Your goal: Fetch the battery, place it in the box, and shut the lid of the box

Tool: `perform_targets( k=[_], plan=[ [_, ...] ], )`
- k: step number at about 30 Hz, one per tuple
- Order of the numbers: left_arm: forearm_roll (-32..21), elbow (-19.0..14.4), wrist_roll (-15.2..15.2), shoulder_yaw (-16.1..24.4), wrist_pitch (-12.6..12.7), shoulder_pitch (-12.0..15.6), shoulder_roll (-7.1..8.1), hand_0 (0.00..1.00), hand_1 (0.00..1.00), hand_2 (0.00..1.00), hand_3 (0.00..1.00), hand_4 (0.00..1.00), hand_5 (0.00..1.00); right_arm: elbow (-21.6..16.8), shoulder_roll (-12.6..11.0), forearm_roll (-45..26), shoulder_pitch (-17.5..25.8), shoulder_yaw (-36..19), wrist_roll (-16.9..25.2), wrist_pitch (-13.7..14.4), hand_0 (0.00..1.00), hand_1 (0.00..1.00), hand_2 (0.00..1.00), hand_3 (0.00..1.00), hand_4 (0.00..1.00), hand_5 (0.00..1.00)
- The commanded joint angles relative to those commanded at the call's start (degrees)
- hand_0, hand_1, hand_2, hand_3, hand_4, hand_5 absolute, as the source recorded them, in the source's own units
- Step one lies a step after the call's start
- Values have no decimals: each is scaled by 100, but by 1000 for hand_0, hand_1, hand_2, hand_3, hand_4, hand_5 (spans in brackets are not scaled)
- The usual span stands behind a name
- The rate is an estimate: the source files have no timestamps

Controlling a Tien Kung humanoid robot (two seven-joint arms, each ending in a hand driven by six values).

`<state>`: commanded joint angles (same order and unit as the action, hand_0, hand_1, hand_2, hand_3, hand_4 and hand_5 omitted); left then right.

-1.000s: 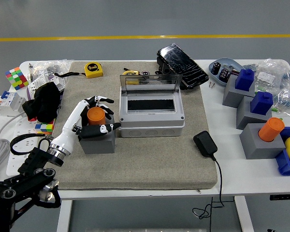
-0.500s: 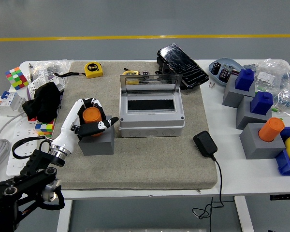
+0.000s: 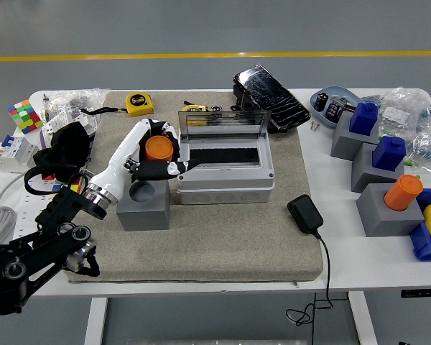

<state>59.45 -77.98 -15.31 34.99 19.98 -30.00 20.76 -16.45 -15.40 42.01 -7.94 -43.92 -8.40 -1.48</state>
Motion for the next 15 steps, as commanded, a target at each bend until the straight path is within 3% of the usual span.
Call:
perform_targets(
  k=[2, 7, 8, 12, 15],
  plan=[
    [484, -6, 412, -130, -1, -289, -94, 29, 2, 156, 175, 951, 2, -2, 0, -4, -4, 15, 2, 2, 667, 672, 687, 534, 907, 478],
    [1592, 186, 1284, -677, -125, -1051, -377, 29, 2, 156, 175, 951, 2, -26, -11, 8, -39, 43, 4, 11, 667, 672, 687, 534, 907, 478],
    [1786, 244, 1462, -825, -168, -1226, -440, 22, 2, 167, 190, 998, 2, -40, -18, 26, -44, 46, 3, 14, 667, 672, 688, 534, 907, 478],
    [2140, 458, 1929, -1319, -250, -1732, -654, 22, 2, 167, 190, 998, 2, -76, -37, 56, -59, 54, 4, 27, 667, 672, 688, 534, 907, 478],
    [2281, 578, 2245, -1587, -284, -1949, -793, 19, 2, 176, 200, 998, 2, -89, -38, 64, -57, 73, 3, 29, 667, 672, 687, 534, 908, 478]
  ],
)
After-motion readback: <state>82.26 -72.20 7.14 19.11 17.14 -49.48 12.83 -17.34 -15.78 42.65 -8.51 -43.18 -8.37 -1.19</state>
